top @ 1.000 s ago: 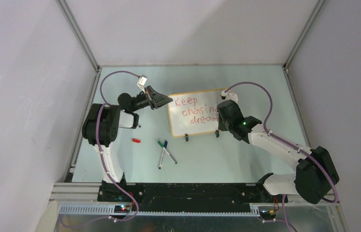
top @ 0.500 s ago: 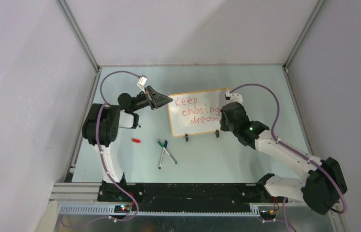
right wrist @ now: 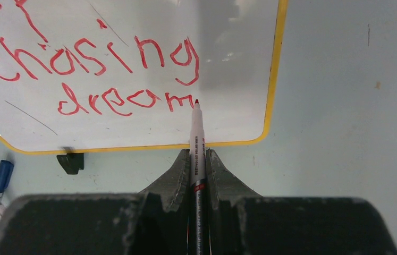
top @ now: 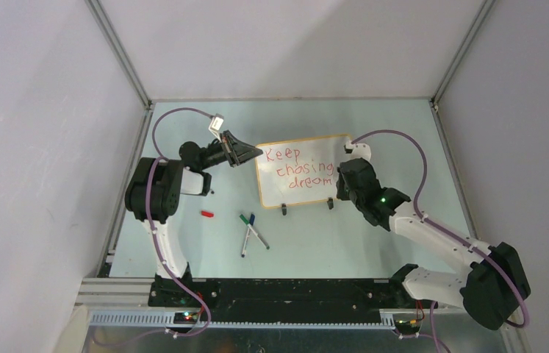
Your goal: Write a sentence on the whiteboard
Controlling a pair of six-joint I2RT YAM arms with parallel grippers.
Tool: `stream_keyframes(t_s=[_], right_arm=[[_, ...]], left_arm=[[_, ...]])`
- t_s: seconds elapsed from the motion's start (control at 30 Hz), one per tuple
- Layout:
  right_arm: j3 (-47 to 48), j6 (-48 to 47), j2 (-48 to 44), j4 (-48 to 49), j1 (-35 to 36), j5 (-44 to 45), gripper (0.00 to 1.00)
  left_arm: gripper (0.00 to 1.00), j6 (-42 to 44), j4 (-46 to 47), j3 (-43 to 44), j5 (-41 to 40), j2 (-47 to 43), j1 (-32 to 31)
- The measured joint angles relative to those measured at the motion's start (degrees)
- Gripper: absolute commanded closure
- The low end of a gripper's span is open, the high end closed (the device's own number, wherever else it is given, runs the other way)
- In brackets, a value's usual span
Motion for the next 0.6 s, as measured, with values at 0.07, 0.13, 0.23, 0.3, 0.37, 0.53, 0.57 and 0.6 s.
stream_keyframes(t_s=[0.07,0.13,0.23,0.3,0.37,0.53,0.57,0.6], right_arm=[[0.0,0.0,0.59,0.02,-0.02,-0.02,1.0],[0.0,-0.02,1.01,0.02,-0.11,-0.02,1.0],[0.0,-0.02,1.6,0.0,-0.31,-0.02,1.0],[0.0,-0.02,1.84,0.0,-0.42,-0.02,1.0],[0.0,-0.02,2.08,-0.02,-0.57,0.0,1.0],[0.0,-0.02,2.32,-0.02,-0.98,0.2,1.0],[0.0,-0.02,2.32,-0.04,-1.05,0.2,1.0],[0.0,-0.02,2.32,-0.02,-1.09,0.2,1.0]], left_arm=[[1.0,0.0,0.0,0.0,0.02,0.0,0.0],[1.0,0.0,0.0,0.0,0.02,0.0,0.0],[1.0,0.0,0.0,0.0,0.0,0.0,0.0],[1.0,0.0,0.0,0.0,0.0,0.0,0.0],[1.0,0.0,0.0,0.0,0.0,0.0,0.0],[1.0,0.0,0.0,0.0,0.02,0.0,0.0],[1.0,0.0,0.0,0.0,0.02,0.0,0.0],[1.0,0.0,0.0,0.0,0.02,0.0,0.0]])
